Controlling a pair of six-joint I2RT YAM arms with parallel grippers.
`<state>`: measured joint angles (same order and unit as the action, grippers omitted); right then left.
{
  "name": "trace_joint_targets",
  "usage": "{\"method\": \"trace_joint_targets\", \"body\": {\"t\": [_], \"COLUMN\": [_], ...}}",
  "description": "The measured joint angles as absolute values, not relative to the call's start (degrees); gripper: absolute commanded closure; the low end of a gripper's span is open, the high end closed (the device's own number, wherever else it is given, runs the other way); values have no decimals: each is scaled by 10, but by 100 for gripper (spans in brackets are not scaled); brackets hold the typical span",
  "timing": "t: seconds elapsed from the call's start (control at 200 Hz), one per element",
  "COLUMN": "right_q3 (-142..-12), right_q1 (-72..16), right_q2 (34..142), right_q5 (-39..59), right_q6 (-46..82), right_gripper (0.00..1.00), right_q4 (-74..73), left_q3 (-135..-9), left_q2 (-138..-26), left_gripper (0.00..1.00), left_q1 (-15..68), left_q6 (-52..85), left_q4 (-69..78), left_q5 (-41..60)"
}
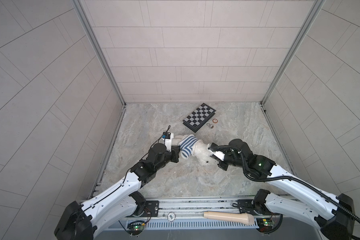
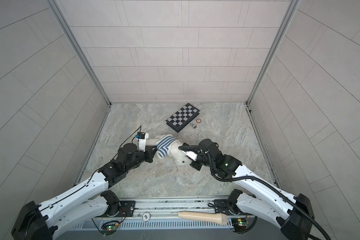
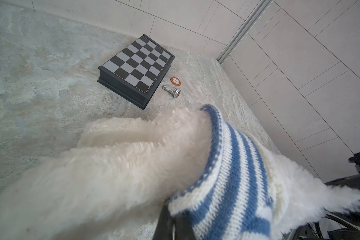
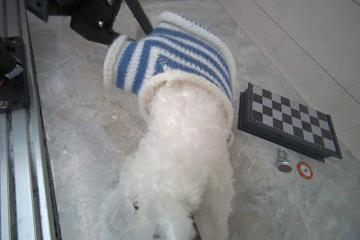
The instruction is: Dress the teddy bear
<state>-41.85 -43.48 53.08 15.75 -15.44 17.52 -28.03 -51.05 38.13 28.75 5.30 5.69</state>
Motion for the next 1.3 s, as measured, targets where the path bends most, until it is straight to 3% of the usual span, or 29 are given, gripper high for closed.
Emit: {"method": "trace_joint_targets", "body": {"t": [0.881, 1.222, 1.302], "right_q3": [-415, -417, -424], "right_q1": [-463, -470, -470], "right_q2": [502, 516, 524], "right_q5": [246, 234, 215], "right_q6": [-210, -208, -201], "right_gripper": [100, 100, 100], "right_q4": [141, 146, 152], "left_q3": [-284, -289, -294], "left_q2": [-488, -495, -491], "left_gripper": [100, 100, 80], "left_q1": [270, 281, 305], "left_q6": [299, 266, 250], "left_q4": [-12, -3, -7], "left_q5": [105, 175, 172]}}
